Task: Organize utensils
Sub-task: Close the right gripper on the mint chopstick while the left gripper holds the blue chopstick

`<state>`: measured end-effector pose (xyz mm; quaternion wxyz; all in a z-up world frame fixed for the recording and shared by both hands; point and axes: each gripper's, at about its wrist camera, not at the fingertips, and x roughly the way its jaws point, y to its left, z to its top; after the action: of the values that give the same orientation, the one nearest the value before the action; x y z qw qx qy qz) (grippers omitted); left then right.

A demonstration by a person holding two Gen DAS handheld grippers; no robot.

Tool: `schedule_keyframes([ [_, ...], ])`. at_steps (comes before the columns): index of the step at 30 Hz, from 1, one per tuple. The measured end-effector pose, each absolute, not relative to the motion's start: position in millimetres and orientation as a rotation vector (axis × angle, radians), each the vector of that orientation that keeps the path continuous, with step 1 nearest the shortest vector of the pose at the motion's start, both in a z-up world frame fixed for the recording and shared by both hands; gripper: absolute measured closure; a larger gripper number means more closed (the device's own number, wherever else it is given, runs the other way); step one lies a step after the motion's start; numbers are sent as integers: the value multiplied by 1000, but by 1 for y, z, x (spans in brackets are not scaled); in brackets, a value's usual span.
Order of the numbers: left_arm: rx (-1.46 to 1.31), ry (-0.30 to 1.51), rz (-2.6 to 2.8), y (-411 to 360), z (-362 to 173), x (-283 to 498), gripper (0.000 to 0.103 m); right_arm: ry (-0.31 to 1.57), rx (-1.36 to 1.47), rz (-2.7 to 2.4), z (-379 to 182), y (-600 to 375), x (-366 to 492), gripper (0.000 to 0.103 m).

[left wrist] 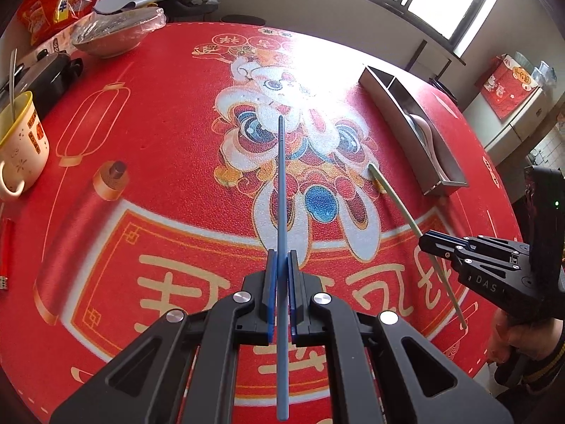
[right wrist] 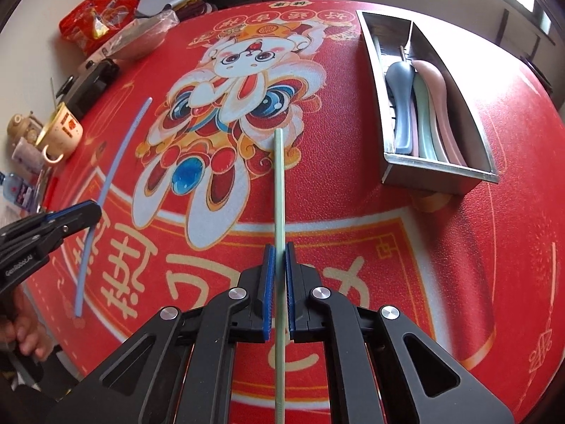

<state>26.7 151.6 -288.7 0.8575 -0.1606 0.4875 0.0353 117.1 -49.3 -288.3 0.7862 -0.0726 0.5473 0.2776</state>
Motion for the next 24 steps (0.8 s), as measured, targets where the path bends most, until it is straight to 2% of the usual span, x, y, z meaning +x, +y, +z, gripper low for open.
schedule_keyframes([
  [24, -365, 1016, 77, 152, -290, 36, 97, 1044, -26, 662, -236, -59, 134, 97],
])
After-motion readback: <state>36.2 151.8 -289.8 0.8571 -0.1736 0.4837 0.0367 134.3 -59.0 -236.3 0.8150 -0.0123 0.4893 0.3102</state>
